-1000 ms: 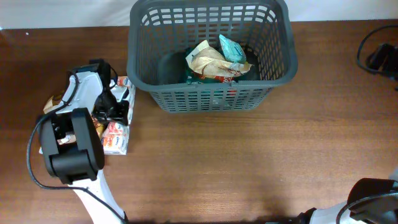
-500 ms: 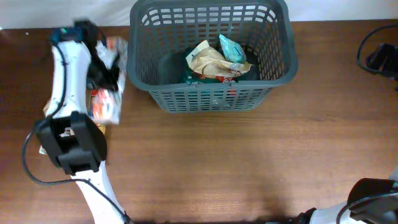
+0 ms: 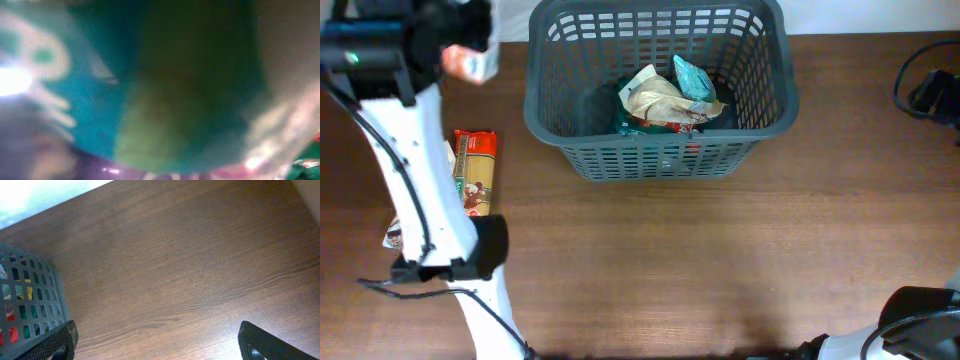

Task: Pack container
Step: 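Lift the tissue packs into the basket and release them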

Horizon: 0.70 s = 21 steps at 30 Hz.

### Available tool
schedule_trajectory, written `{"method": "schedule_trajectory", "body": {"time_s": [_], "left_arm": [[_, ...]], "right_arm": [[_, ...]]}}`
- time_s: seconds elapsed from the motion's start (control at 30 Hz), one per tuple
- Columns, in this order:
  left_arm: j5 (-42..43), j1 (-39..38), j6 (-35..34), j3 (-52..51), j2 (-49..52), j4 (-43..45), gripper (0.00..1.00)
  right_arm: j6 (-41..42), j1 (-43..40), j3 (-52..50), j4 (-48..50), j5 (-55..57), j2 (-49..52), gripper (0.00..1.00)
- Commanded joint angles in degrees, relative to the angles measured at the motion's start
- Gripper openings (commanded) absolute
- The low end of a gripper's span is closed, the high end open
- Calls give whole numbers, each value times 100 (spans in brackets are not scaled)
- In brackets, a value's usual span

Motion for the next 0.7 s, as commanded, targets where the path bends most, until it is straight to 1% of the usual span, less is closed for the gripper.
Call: {"method": "schedule_trajectory", "body": {"time_s": [0.0, 0.03, 0.13, 0.2, 0.33, 0.47, 0.67], "left_arm": [[614, -957, 1432, 192, -376, 173, 2], [614, -1246, 1705, 173, -369, 173, 2], [581, -1847, 2162, -111, -310, 125, 2], [505, -2094, 2455, -444, -269, 94, 2], [503, -2402, 3084, -1484, -188, 101, 2], [55, -2492, 3163, -2594, -61, 376, 2], [-625, -2490, 3161, -3700, 170, 728, 2]], "right_arm": [[50, -17, -26, 13, -48, -55, 99], [50, -17, -26, 13, -48, -55, 99], [50, -17, -26, 13, -48, -55, 99], [50, -17, -26, 13, -48, -55, 99], [50, -17, -26, 13, -48, -55, 99], [50, -17, -26, 13, -48, -55, 99], [50, -17, -26, 13, -48, -55, 99]]}}
